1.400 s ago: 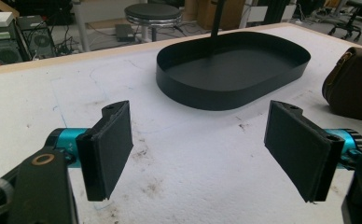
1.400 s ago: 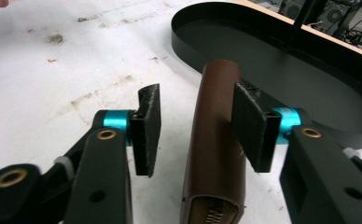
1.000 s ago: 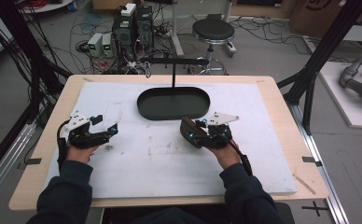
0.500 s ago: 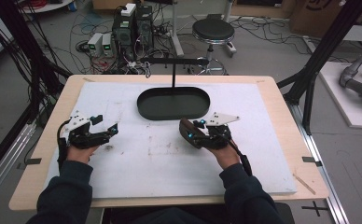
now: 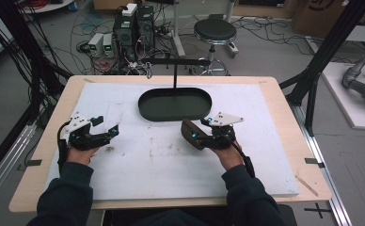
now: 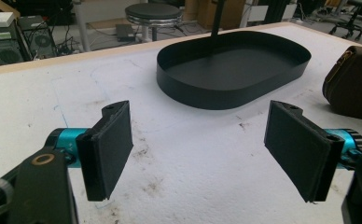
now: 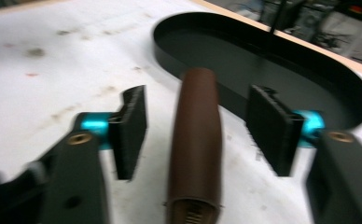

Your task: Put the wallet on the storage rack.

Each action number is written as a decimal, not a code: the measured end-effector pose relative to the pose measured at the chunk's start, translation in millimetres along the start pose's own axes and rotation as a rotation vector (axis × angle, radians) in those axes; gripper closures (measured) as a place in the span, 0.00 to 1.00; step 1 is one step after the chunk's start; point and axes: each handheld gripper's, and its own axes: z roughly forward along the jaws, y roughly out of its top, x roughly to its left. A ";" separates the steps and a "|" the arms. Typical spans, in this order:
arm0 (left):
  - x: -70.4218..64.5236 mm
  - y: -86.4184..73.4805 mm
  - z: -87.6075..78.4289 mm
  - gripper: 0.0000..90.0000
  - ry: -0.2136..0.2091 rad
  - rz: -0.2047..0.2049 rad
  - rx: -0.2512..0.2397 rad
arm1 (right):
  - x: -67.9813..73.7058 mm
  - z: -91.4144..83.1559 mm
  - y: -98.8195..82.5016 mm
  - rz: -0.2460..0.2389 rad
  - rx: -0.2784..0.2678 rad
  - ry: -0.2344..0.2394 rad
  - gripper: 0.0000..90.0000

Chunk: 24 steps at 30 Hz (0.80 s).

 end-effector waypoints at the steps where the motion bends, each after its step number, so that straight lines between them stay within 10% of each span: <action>1: 0.0 -0.1 0.1 0.26 -0.001 -0.002 0.000 | -0.2 0.8 -0.6 0.003 0.017 -0.020 0.35; 7: 0.4 0.0 0.1 0.26 -0.003 -0.002 -0.002 | -1.1 19.8 -13.2 0.026 0.157 -0.021 0.24; 11: 0.3 -0.1 -0.3 0.26 -0.005 0.003 0.002 | 2.0 25.4 -13.8 0.035 0.205 0.026 0.54; 13: 0.6 -0.2 -0.3 0.26 -0.005 0.003 0.000 | 1.0 23.8 -12.0 0.053 0.193 0.037 0.67; 24: 0.1 -0.9 -1.5 0.26 -0.007 0.003 0.001 | -12.5 17.2 6.5 0.109 0.107 0.042 0.71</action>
